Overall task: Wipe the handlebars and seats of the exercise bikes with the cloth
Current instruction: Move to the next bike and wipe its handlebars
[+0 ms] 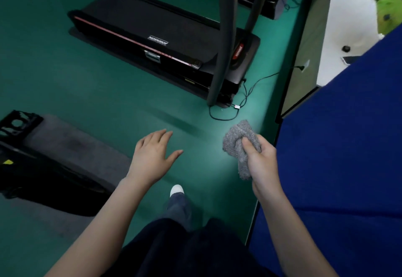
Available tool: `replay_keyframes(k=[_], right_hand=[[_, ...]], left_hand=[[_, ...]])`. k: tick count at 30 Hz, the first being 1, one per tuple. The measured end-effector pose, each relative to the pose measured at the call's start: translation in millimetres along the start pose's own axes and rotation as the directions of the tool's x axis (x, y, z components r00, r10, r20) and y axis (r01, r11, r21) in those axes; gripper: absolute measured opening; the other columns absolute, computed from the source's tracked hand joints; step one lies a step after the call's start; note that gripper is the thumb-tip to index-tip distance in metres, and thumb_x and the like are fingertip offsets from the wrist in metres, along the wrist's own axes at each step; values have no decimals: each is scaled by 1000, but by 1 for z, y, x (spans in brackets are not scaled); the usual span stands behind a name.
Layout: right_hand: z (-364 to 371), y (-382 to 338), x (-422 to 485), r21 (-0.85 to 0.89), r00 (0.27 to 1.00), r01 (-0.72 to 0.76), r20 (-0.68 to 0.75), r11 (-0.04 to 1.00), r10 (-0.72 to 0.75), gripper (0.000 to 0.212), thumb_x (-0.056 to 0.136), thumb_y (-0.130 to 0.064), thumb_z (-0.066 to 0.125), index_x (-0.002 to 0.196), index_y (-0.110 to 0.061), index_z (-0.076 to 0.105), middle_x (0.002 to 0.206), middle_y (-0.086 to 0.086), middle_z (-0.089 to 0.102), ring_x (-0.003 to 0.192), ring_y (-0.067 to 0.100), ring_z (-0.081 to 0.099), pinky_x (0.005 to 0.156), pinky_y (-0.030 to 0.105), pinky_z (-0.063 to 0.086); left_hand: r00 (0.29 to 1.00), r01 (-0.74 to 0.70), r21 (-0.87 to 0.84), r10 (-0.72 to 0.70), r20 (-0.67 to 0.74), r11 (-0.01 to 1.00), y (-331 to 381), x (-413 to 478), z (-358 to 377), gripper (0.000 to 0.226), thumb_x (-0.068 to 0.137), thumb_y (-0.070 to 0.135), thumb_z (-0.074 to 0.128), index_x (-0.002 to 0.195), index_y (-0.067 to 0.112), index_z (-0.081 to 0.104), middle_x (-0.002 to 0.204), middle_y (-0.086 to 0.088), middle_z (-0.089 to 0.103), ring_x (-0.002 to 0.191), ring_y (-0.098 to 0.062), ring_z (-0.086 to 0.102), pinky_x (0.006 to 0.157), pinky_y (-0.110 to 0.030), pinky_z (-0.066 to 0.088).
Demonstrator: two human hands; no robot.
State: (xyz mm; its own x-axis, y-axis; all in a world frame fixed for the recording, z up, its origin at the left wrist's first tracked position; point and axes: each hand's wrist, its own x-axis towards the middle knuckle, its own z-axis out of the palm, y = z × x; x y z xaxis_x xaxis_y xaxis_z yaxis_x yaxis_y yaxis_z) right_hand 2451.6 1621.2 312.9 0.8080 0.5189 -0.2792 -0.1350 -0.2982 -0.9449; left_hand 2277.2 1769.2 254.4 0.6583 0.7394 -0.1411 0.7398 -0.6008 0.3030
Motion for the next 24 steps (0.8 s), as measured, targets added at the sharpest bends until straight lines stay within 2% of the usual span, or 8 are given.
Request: replay_keyframes(k=[4, 8, 10, 14, 16, 24], right_hand=[[48, -25, 45, -65, 997, 42, 63, 997, -38, 15, 94, -12, 54, 94, -22, 65, 90, 2, 70, 88, 23, 66, 79, 37, 51], [96, -41, 74, -91, 987, 72, 147, 993, -58, 20, 93, -13, 56, 85, -29, 65, 92, 0, 71, 93, 23, 67, 87, 38, 50], [116, -46, 86, -96, 978, 91, 198, 991, -70, 20, 93, -12, 56, 83, -28, 66, 86, -5, 71, 86, 16, 66, 83, 34, 50], [154, -59, 114, -76, 946, 135, 308, 988, -105, 22, 93, -10, 55, 80, -25, 66, 70, -15, 68, 68, -1, 61, 66, 18, 46], [173, -68, 129, -75, 920, 167, 372, 983, -128, 23, 93, -10, 55, 79, -25, 65, 67, -18, 67, 64, -4, 59, 61, 12, 45], [239, -102, 203, -102, 802, 224, 584, 969, -124, 22, 93, -10, 55, 80, -23, 66, 69, -14, 68, 68, 0, 61, 68, 23, 45]], left_hand=[[997, 76, -24, -77, -31, 997, -32, 42, -19, 64, 89, 55, 48, 142, 19, 39, 147, -2, 39, 136, -22, 33, 110, -39, 23], [985, 163, -39, -164, -49, 986, -63, 66, -36, 64, 90, 56, 47, 142, 20, 38, 148, -2, 38, 137, -21, 32, 110, -39, 22], [974, 213, -52, -217, -64, 976, -75, 71, -43, 65, 89, 56, 47, 142, 19, 38, 148, -2, 38, 137, -21, 32, 110, -39, 23], [946, 313, -79, -318, -68, 947, -96, 80, -51, 65, 89, 56, 47, 143, 19, 37, 148, -2, 38, 137, -22, 32, 110, -40, 23], [927, 361, -91, -368, -76, 928, -104, 86, -55, 66, 90, 55, 47, 143, 18, 37, 148, -2, 38, 137, -22, 32, 110, -40, 24], [805, 570, -119, -582, -115, 813, -124, 131, -67, 66, 91, 58, 42, 145, 20, 33, 148, 1, 37, 137, -19, 30, 112, -38, 22]])
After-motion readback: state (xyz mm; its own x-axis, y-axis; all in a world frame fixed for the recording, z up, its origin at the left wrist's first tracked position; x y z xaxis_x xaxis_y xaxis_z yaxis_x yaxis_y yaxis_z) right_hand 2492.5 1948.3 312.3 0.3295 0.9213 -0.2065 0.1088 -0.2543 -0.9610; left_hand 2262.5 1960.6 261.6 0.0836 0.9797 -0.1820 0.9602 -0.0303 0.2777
